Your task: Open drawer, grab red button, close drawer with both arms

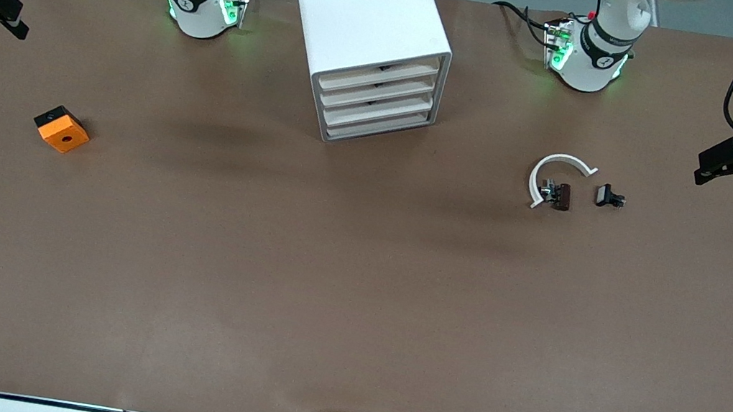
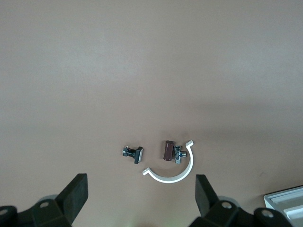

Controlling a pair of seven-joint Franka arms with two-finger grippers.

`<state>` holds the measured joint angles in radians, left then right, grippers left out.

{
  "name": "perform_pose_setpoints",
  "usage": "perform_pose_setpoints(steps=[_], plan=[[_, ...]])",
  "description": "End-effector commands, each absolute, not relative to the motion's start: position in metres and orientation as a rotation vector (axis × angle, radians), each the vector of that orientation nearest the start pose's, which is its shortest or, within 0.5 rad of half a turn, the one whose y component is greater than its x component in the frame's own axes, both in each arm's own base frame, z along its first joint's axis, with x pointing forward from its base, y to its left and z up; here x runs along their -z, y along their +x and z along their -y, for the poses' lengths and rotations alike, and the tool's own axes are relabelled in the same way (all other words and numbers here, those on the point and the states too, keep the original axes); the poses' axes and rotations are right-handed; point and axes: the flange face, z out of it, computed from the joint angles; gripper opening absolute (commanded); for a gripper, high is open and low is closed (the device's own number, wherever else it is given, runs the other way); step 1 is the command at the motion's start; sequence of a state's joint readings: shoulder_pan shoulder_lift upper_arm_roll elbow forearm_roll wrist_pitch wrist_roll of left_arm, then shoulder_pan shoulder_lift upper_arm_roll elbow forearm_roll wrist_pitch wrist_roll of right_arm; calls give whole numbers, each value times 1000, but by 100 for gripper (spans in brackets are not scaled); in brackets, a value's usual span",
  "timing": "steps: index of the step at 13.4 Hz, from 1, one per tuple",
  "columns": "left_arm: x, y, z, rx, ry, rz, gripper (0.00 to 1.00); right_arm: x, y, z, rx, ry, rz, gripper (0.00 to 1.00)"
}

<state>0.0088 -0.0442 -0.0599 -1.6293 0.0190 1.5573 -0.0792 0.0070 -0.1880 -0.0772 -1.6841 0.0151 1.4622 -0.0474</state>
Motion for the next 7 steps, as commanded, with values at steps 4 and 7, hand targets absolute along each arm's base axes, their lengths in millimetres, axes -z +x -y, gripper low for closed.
perform_pose_setpoints(steps=[4,7], plan=[[-594,559,35,-130,-3095,14,100,-671,477,31,-39,-3109,-18,100],[-564,570,51,-210,-3105,27,100,-670,476,33,-53,-3108,-25,100]])
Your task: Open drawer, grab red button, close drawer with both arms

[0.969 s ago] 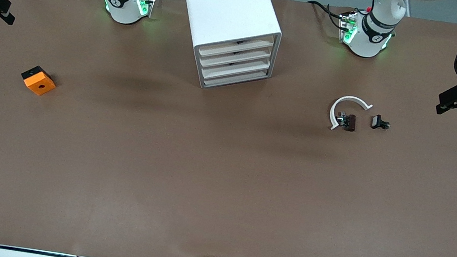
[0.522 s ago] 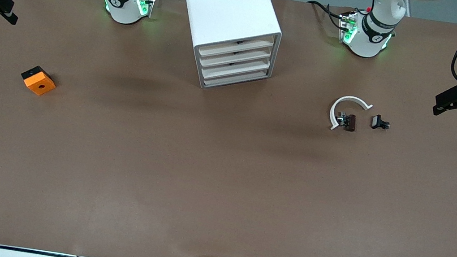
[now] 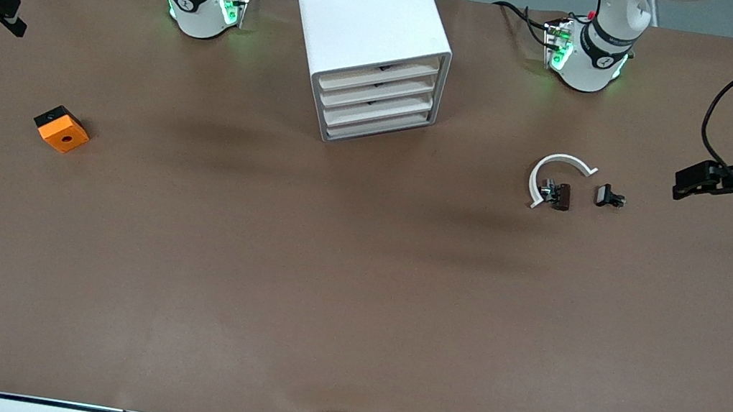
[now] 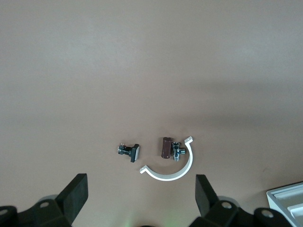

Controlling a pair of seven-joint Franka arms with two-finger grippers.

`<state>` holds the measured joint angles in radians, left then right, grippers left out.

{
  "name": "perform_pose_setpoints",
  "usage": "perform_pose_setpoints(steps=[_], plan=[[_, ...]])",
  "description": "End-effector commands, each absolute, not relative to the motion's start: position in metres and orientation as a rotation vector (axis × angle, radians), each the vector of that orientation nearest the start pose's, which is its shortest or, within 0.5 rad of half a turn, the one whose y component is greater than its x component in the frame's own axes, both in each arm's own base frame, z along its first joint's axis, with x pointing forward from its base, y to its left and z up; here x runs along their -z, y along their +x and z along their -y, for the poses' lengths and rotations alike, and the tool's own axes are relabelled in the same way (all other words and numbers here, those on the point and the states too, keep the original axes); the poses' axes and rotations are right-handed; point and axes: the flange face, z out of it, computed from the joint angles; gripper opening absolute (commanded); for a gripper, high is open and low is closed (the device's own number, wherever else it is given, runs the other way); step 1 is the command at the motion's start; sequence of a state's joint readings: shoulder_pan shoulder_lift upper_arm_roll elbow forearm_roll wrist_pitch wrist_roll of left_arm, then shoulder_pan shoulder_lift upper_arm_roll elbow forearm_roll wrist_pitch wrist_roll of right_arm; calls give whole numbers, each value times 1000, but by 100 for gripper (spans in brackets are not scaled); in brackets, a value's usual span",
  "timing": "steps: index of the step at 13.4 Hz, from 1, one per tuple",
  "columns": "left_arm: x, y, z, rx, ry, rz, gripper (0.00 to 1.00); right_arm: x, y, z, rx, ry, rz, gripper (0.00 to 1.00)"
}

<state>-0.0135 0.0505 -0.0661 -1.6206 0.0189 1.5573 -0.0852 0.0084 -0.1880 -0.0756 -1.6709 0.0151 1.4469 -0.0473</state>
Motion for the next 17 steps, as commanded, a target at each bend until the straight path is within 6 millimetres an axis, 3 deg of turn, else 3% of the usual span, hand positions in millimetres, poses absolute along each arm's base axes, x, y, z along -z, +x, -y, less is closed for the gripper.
perform_pose_setpoints(steps=[1,5,8,11,12,15,17], plan=[[-553,573,66,-239,-3098,71,100,-670,476,33,-56,-3108,-25,100],[-504,578,127,-339,-2993,470,100,-669,475,32,-68,-3107,-23,100],[-434,578,187,-452,-2823,747,100,-669,475,33,-67,-3107,-25,100],[-363,574,234,-637,-2667,1079,100,-671,477,33,-46,-3108,-25,100],[-344,571,248,-675,-2605,1169,100,-671,477,33,-44,-3107,-25,100],[-289,536,318,-661,-2295,1434,100,-671,478,33,-34,-3107,-25,100],[-260,522,335,-731,-1992,1697,100,-671,478,33,-34,-3107,-25,100]])
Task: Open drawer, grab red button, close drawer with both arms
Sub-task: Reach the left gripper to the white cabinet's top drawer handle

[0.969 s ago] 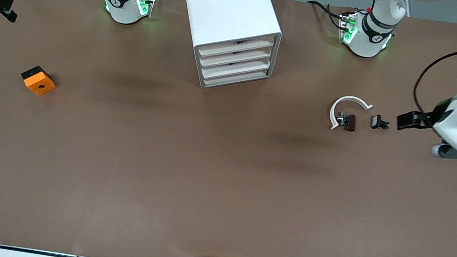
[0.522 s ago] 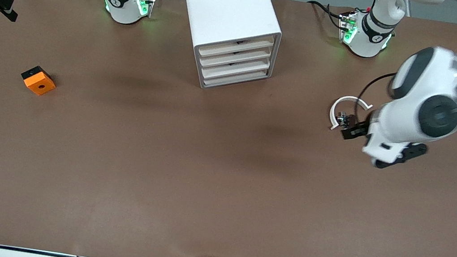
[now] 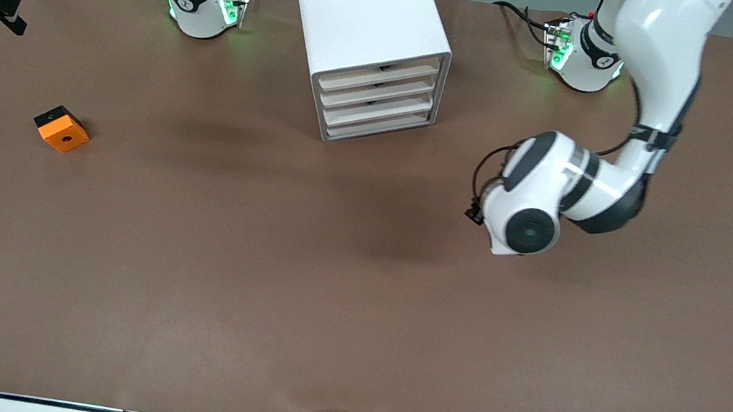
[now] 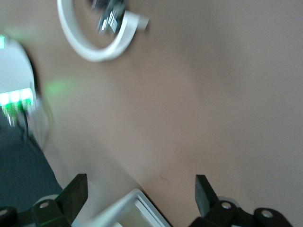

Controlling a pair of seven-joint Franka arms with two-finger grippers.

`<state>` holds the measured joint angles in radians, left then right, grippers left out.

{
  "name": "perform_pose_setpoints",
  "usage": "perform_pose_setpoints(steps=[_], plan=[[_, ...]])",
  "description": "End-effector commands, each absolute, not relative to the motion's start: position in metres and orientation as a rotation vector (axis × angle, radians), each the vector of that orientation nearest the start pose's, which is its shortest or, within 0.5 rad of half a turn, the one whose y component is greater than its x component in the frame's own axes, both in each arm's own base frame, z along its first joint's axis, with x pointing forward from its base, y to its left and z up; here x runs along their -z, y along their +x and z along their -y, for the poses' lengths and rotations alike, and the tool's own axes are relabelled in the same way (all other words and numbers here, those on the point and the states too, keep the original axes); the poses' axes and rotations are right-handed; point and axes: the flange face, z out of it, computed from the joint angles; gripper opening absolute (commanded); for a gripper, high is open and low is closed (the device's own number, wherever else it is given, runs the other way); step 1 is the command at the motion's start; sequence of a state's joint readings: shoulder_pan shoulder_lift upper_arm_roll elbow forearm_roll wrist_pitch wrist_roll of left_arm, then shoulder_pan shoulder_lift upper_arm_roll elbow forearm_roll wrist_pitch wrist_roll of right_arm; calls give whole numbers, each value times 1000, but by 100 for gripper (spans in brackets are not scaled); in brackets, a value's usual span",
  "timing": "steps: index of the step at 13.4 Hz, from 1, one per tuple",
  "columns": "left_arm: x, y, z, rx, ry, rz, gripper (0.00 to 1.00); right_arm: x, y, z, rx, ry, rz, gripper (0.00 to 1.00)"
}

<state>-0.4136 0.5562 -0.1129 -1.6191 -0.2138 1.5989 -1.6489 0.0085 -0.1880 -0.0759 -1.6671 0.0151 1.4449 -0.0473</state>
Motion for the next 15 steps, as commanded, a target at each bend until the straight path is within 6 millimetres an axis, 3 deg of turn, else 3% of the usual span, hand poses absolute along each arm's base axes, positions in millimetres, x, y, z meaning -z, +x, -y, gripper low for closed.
perform_pose_setpoints(steps=[1,3,5,8,11,13,15], plan=[[-247,517,340,-725,-1850,1782,100,-671,478,33,-34,-3107,-25,100],[-217,497,361,-723,-1647,1831,100,-671,478,33,-27,-3108,-25,100],[-204,476,383,-804,-1560,1818,100,-670,478,33,-29,-3107,-25,100],[-215,478,392,-966,-1398,1885,100,-670,478,33,-32,-3107,-25,100],[-225,485,382,-1107,-1258,1881,100,-670,478,33,-36,-3107,-25,100],[-228,479,394,-1184,-1203,1868,100,-668,477,33,-44,-3107,-25,100],[-221,468,401,-1214,-1173,1823,93,-668,477,33,-44,-3107,-28,100]])
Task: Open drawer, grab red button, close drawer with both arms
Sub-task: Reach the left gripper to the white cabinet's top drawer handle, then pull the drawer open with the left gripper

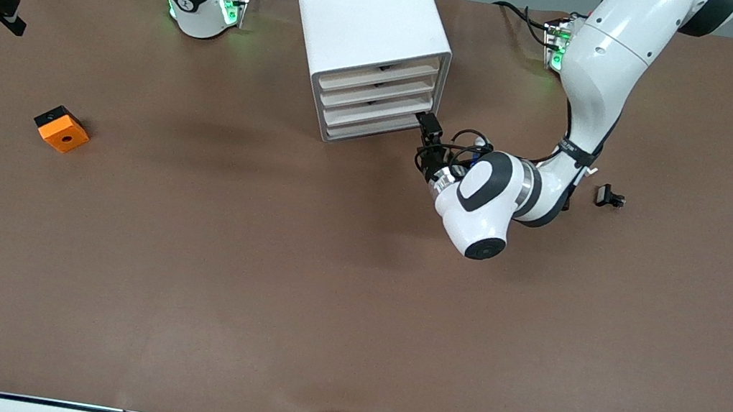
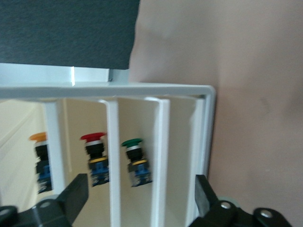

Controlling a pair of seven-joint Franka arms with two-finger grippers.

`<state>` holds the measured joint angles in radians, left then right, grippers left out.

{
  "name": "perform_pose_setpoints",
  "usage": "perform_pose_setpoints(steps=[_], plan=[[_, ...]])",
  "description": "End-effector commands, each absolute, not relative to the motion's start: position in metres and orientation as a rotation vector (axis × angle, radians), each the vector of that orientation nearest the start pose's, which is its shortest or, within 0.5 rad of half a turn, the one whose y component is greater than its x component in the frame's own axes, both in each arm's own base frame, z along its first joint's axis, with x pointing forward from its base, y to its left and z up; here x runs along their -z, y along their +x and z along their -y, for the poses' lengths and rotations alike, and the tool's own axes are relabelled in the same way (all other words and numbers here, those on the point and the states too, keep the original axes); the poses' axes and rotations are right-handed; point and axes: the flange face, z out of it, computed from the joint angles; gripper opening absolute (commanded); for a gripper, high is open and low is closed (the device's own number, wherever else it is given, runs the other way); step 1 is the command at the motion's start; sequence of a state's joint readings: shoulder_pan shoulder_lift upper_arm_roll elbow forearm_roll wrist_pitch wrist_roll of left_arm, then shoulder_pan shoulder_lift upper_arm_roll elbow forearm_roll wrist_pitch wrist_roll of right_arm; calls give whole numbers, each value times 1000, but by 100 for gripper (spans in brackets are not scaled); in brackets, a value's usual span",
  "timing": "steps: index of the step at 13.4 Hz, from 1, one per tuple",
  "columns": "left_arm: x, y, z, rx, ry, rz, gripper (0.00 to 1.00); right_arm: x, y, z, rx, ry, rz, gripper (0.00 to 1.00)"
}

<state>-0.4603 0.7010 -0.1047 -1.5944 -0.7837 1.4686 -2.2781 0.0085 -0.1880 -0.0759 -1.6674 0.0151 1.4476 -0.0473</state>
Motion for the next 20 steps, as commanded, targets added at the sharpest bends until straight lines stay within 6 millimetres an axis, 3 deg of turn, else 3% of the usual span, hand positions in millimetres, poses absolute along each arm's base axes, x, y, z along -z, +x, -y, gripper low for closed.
perform_pose_setpoints(steps=[1,4,8,9,13,15,18,20], plan=[[-218,462,406,-1216,-1171,1791,86,-668,477,33,-44,-3107,-28,100],[-207,445,416,-1210,-1159,1728,67,-668,477,33,-48,-3106,-28,100],[-199,430,431,-1256,-1132,1688,63,-668,477,33,-48,-3106,-28,100],[-192,423,438,-1248,-1133,1673,53,-668,477,33,-48,-3106,-28,100],[-182,408,452,-1250,-1126,1649,37,-668,477,34,-48,-3106,-30,100],[-183,410,451,-1253,-1124,1653,3,-668,477,34,-51,-3106,-30,100],[-188,423,443,-1255,-1128,1679,0,-668,477,35,-53,-3106,-32,100],[-188,452,420,-1277,-1093,1743,0,-667,477,35,-53,-3106,-32,100]])
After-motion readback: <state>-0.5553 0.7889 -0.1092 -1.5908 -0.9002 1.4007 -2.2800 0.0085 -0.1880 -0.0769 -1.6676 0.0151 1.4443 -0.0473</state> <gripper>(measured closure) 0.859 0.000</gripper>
